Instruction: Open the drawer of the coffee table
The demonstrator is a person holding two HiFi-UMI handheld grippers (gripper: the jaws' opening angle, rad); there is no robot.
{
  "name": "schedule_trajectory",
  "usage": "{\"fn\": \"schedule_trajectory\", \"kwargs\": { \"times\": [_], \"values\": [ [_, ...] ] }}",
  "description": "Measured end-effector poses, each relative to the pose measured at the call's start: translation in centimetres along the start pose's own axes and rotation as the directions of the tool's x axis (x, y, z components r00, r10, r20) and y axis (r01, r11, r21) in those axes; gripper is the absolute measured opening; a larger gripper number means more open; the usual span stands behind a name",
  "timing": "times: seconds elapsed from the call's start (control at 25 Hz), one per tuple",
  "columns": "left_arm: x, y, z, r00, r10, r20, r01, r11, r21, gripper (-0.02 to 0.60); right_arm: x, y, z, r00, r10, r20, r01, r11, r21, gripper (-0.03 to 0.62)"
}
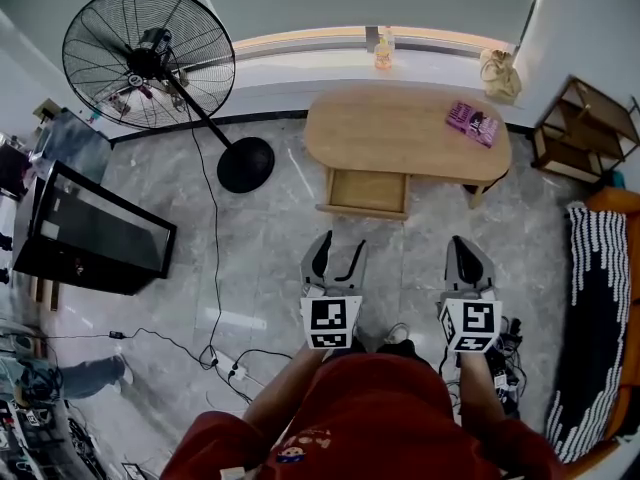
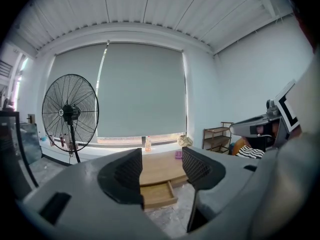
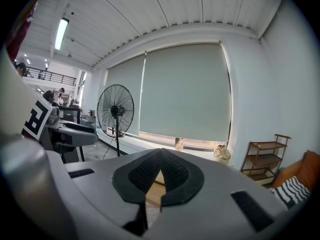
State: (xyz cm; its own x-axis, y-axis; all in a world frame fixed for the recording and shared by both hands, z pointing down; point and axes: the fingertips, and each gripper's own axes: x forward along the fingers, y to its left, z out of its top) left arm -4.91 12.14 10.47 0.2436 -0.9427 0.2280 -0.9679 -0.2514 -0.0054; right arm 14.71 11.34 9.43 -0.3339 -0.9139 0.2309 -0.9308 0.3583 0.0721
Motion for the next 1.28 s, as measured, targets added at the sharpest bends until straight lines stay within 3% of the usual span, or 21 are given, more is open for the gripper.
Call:
{"fn": "schedule_trajectory", "kwargs": {
  "times": [0.2,0.56,1.28],
  "values": [
    [0.1,-0.2,-0.1,1.000,0.003,-0.001,-0.003,1.000,0.013,0.216,0.2,-0.1,0.0,1.000,0.006,0.001,-0.006,1.000,-0.001,-0.003],
    [0.3,0.3,-0.1,0.999,0.037,-0.005,-0.037,0.999,0.032,0.031,0.7,-0.4,-0.4,1.000,0.007,-0.005,-0.006,1.000,0.005,-0.003],
    [1.0,-0.1,0.1,0.999,0.037,-0.007,-0.037,0.999,0.027,0.006,1.4,-0.7,-0.4,0.999,0.032,-0.003,-0.032,0.999,-0.015,-0.003]
  ]
}}
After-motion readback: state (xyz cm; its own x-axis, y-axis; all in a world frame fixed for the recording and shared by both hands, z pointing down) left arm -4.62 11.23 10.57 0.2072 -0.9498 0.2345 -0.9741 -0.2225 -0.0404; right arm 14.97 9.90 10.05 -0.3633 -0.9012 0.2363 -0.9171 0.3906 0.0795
